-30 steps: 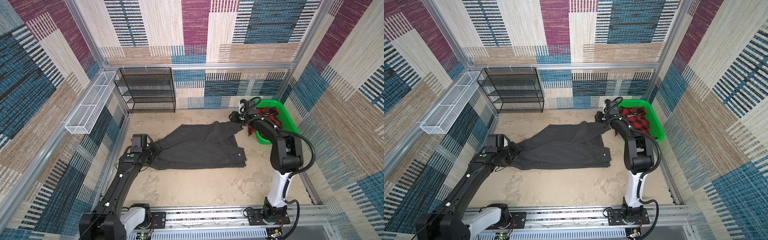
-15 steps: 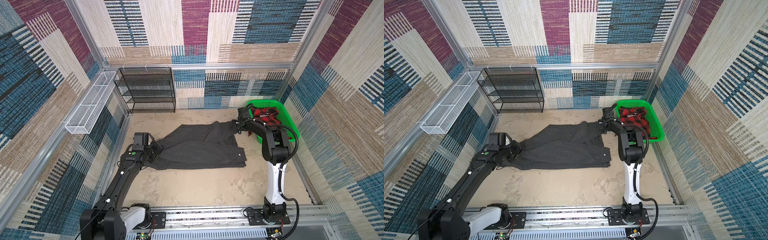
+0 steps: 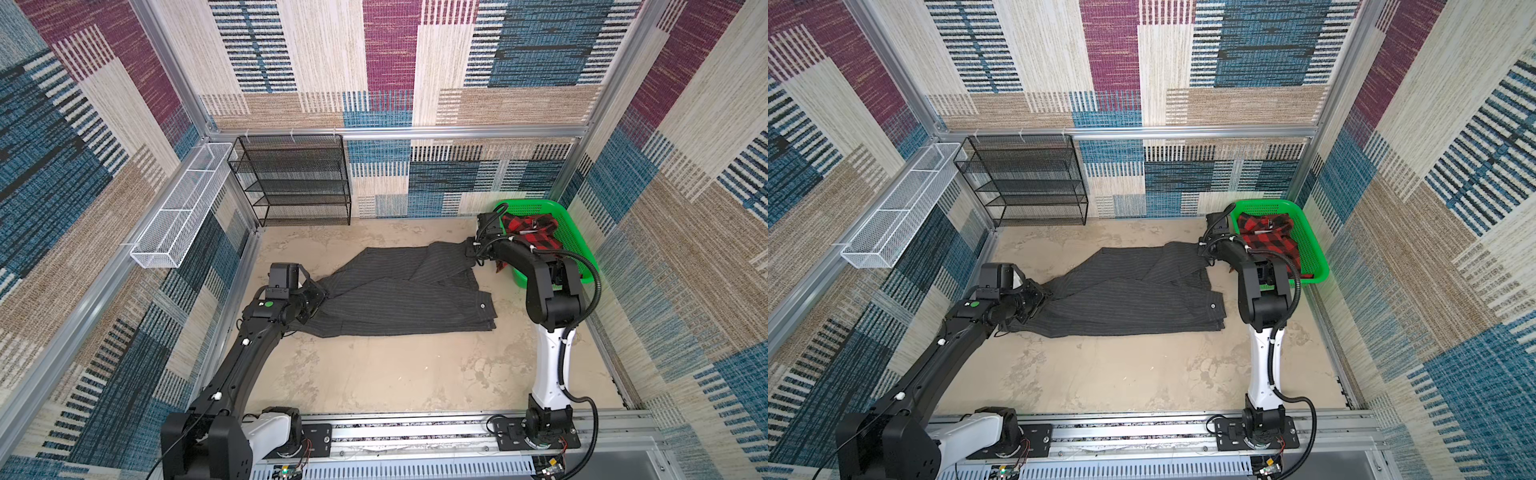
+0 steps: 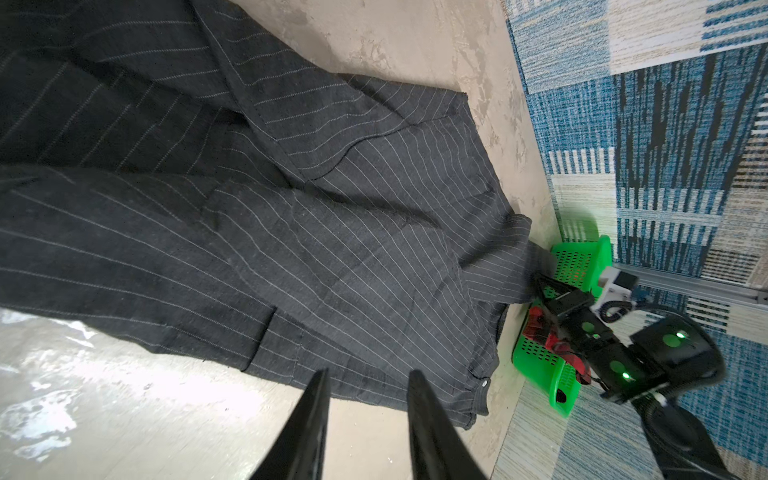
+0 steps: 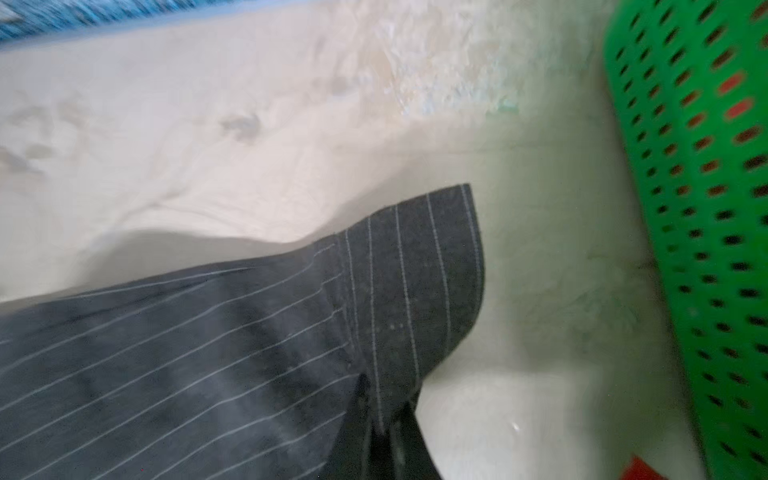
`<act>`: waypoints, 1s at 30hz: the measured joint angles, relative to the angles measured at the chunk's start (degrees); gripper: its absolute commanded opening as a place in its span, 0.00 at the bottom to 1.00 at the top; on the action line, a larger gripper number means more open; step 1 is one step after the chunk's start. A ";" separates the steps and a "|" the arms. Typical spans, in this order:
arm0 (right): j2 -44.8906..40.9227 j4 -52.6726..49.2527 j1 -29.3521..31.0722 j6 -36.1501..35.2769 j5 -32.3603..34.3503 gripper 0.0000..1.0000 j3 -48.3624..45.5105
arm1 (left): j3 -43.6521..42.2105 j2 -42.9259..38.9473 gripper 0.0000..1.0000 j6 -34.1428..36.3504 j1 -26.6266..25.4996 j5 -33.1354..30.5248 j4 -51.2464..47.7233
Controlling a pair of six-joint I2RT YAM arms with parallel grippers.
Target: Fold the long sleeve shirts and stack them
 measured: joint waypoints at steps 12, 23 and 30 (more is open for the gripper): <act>-14.86 0.48 5.88 2.99 -14.25 0.05 -6.86 | 3.56 6.67 0.46 -1.64 -3.63 5.35 8.22; -20.09 13.16 20.83 13.94 -28.57 0.05 -18.03 | 6.14 21.00 0.66 -8.52 -9.16 13.81 32.11; -21.46 16.96 24.06 17.11 -30.84 0.05 -19.50 | 7.72 28.00 0.64 -13.31 -11.74 15.06 43.87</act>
